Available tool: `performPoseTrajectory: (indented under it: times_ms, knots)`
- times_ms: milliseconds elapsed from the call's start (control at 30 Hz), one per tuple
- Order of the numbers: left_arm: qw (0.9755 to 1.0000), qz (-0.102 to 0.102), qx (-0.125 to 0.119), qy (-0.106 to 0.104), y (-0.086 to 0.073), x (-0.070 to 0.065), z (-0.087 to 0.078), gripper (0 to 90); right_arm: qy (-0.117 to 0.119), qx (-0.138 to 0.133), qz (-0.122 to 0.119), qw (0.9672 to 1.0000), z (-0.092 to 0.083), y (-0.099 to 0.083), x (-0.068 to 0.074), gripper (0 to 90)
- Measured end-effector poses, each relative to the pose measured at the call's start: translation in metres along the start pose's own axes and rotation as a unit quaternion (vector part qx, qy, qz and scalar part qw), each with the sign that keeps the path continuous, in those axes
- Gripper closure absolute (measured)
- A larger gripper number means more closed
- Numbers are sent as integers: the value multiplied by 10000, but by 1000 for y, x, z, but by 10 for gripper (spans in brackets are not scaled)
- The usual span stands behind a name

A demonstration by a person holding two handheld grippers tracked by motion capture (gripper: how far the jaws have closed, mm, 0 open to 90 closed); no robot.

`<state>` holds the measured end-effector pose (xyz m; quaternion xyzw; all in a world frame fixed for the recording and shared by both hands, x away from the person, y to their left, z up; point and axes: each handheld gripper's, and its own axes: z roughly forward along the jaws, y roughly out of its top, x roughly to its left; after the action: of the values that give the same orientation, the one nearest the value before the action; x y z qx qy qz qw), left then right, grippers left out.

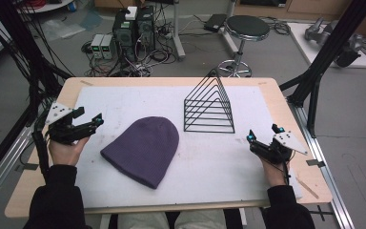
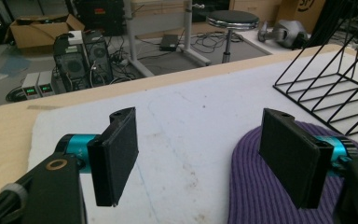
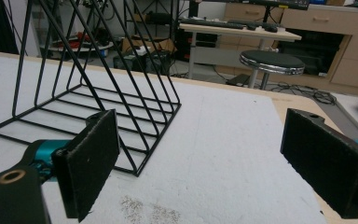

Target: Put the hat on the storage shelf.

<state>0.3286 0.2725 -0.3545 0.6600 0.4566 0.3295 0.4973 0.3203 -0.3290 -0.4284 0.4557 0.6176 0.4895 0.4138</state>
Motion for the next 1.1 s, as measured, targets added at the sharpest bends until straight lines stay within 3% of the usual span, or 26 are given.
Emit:
performPoseTrajectory:
  times_ms: [267,400,700,767,800,867,967,1100]
  knots:
    - [9992,85,308,-233,14,-3,18,280,15,10,0,10000,0,0,1,110]
    - [9971,207,568,-464,22,-8,31,278,33,-10,0,10000,0,0,0,110]
    - [9936,416,852,-615,31,-14,50,278,79,9,-11,10000,0,0,1,110]
    - [9902,558,1005,-791,37,-17,58,277,82,14,-5,10000,0,0,1,110]
    - [9902,558,1005,-791,37,-17,58,278,82,17,-4,10000,0,0,1,110]
    - [9880,640,1066,-921,42,-20,63,278,83,22,-17,10000,0,0,1,110]
    - [9814,883,1284,-1125,51,-26,75,277,94,16,-21,10000,0,0,1,110]
    - [9765,1018,1456,-1224,55,-31,89,277,100,14,-14,9999,0,0,1,110]
